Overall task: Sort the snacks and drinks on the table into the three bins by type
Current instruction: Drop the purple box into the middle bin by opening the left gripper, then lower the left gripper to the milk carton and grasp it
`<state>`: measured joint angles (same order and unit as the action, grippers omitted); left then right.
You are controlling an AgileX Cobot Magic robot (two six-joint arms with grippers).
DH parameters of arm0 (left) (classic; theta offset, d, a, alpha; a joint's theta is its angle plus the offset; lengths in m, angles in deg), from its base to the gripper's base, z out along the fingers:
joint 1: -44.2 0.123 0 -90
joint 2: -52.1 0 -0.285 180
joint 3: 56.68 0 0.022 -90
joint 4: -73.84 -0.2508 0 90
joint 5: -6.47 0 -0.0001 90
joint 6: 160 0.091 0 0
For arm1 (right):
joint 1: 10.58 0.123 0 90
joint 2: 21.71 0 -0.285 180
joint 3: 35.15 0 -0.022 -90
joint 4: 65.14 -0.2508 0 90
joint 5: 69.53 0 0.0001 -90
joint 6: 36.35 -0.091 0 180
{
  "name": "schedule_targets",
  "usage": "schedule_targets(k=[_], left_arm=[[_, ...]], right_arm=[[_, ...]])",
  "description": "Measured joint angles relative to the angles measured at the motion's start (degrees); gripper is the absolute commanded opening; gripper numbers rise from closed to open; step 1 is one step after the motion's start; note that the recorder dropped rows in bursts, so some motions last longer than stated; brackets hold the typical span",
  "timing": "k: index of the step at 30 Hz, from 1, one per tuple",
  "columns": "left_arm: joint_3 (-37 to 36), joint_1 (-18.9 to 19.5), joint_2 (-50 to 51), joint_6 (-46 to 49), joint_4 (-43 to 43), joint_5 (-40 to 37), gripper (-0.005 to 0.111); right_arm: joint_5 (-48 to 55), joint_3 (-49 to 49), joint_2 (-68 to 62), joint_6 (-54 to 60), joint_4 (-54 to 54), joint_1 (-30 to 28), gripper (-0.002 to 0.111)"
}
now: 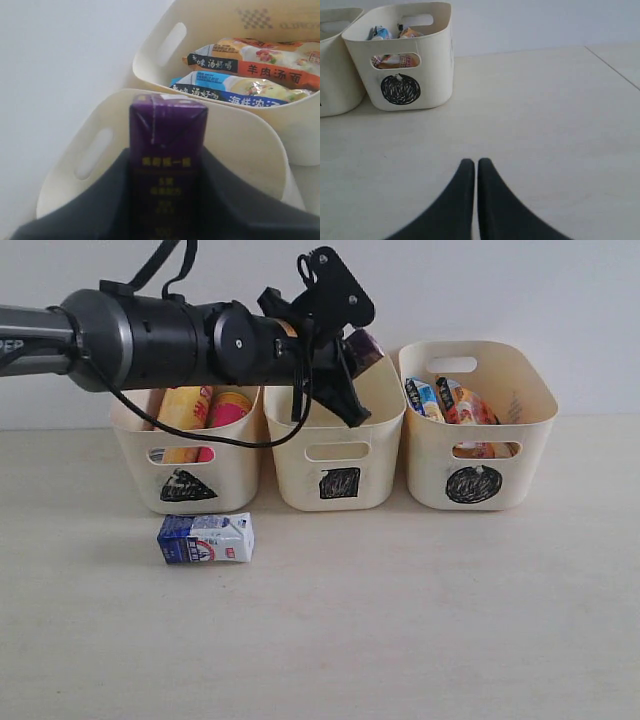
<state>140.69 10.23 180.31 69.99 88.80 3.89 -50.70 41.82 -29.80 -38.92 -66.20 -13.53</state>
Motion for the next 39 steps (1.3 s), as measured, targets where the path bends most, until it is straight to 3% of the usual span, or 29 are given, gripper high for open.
schedule_targets(k=[4, 6, 9, 13, 15, 20, 22, 27, 32, 39], left_arm=[[1.1, 0.6, 2.3, -2.2, 0.0, 0.0, 0.005], [1.1, 1.1, 2.5, -2.8, 0.0, -0.7, 0.014], [1.2, 1.7, 2.5, -3.3, 0.0, -1.8, 0.049], [1.3, 1.7, 2.5, -3.4, 0.0, -1.9, 0.074], [1.3, 1.7, 2.5, -3.4, 0.0, -1.9, 0.078], [1.3, 1.7, 1.3, -3.4, 0.0, -6.4, 0.069], [1.3, 1.7, -0.6, -3.4, 0.0, -10.7, 0.055], [1.3, 2.3, -7.2, -3.4, -1.5, -20.7, 0.005], [1.3, 2.6, -13.8, -3.4, -6.6, -33.6, 0.004], [-2.1, 2.6, -16.6, -0.9, -10.9, -41.9, 0.004]], right_arm=[[0.0, 0.0, 0.0, 0.0, 0.0, 0.0, 0.0], [0.0, 0.0, 0.0, 0.0, 0.0, 0.0, 0.0], [0.0, 0.0, 0.0, 0.0, 0.0, 0.0, 0.0], [0.0, 0.0, 0.0, 0.0, 0.0, 0.0, 0.0], [0.0, 0.0, 0.0, 0.0, 0.0, 0.0, 0.0], [0.0, 0.0, 0.0, 0.0, 0.0, 0.0, 0.0], [0.0, 0.0, 0.0, 0.0, 0.0, 0.0, 0.0], [0.0, 0.0, 0.0, 0.0, 0.0, 0.0, 0.0], [0.0, 0.0, 0.0, 0.0, 0.0, 0.0, 0.0], [0.0, 0.0, 0.0, 0.0, 0.0, 0.0, 0.0]])
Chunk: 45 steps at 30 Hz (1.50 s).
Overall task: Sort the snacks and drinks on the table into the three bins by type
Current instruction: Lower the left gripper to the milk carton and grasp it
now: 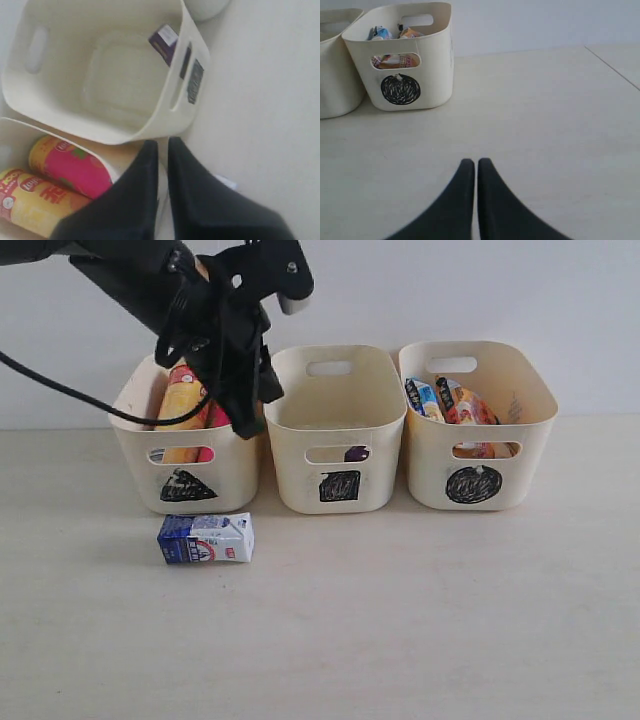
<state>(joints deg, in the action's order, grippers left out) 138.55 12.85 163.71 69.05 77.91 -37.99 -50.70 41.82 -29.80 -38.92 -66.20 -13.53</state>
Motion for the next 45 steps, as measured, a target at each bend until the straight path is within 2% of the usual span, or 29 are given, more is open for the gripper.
schedule_targets(k=[9, 15, 20, 23, 25, 26, 30, 35, 45], left_arm=[[-4.0, 1.9, -1.4, 9.8, 1.5, -14.4, 0.004], [-4.6, 7.0, -1.4, 15.4, 11.3, -18.8, 0.004], [-4.6, 9.9, 1.8, 16.3, 11.9, -22.1, 0.005], [-4.6, 10.0, 4.9, 17.4, 10.7, -22.1, 0.022], [-4.6, 10.0, 6.6, 17.7, 9.9, -22.2, 0.047], [-4.6, 10.0, 7.6, 17.7, 9.2, -22.2, 0.054], [-4.6, 10.0, 9.3, 17.7, 8.8, -20.9, 0.073], [-4.6, 10.0, 9.7, 17.7, 8.6, -17.8, 0.081], [-4.6, 10.0, 13.0, 17.7, 5.8, -14.1, 0.082]], right_arm=[[0.0, 0.0, 0.0, 0.0, 0.0, 0.0, 0.0], [0.0, 0.0, 0.0, 0.0, 0.0, 0.0, 0.0], [0.0, 0.0, 0.0, 0.0, 0.0, 0.0, 0.0], [0.0, 0.0, 0.0, 0.0, 0.0, 0.0, 0.0], [0.0, 0.0, 0.0, 0.0, 0.0, 0.0, 0.0], [0.0, 0.0, 0.0, 0.0, 0.0, 0.0, 0.0], [0.0, 0.0, 0.0, 0.0, 0.0, 0.0, 0.0], [0.0, 0.0, 0.0, 0.0, 0.0, 0.0, 0.0], [0.0, 0.0, 0.0, 0.0, 0.0, 0.0, 0.0]])
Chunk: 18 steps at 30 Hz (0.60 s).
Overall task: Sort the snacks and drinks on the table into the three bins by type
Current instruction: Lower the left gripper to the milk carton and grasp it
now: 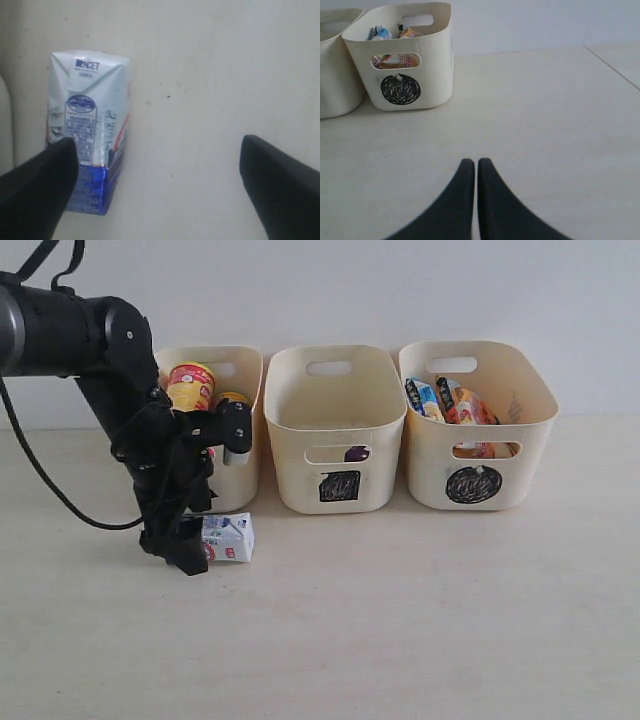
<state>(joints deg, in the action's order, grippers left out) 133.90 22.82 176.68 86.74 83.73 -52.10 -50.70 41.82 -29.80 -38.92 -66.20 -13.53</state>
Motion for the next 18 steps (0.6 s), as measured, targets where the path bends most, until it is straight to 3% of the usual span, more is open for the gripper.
schedule_targets(k=[18], left_arm=[[0.0, 1.5, 3.0, 4.9, -0.4, 6.3, 0.082]], right_arm=[[0.0, 0.0, 0.0, 0.0, 0.0, 0.0, 0.0]])
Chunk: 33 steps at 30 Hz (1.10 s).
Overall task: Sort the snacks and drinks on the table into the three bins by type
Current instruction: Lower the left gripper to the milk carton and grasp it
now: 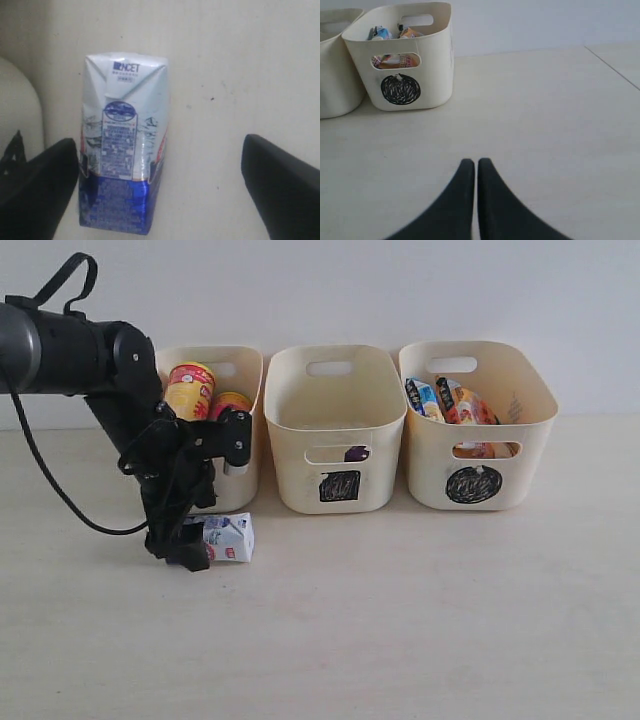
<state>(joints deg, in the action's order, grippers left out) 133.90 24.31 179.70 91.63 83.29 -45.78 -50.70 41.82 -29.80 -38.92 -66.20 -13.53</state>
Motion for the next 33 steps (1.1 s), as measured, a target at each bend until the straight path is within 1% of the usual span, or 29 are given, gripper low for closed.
schedule_targets(k=[5, 10, 16, 23, 32, 33], left_arm=[[0.0, 1.6, 1.7, 0.2, 0.0, 0.6, 0.082], [0.0, 2.3, 2.1, 0.4, 0.0, 1.3, 0.082], [0.0, 2.5, 2.2, 1.3, 0.2, 2.1, 0.082], [-0.1, 2.5, 2.8, 5.4, 5.1, 3.8, 0.08], [-0.2, 2.5, 4.9, 6.0, 5.4, 5.2, 0.079], [-0.2, 2.5, 5.2, 6.0, 5.4, 5.9, 0.077]], right_arm=[[0.0, 0.0, 0.0, 0.0, 0.0, 0.0, 0.0], [0.0, 0.0, 0.0, 0.0, 0.0, 0.0, 0.0], [0.1, 0.0, 0.0, 0.0, 0.0, 0.0, 0.0], [0.1, 0.0, 0.0, 0.0, 0.0, 0.0, 0.0], [0.1, 0.0, 0.0, 0.0, 0.0, 0.0, 0.0], [0.1, 0.0, 0.0, 0.0, 0.0, 0.0, 0.0]])
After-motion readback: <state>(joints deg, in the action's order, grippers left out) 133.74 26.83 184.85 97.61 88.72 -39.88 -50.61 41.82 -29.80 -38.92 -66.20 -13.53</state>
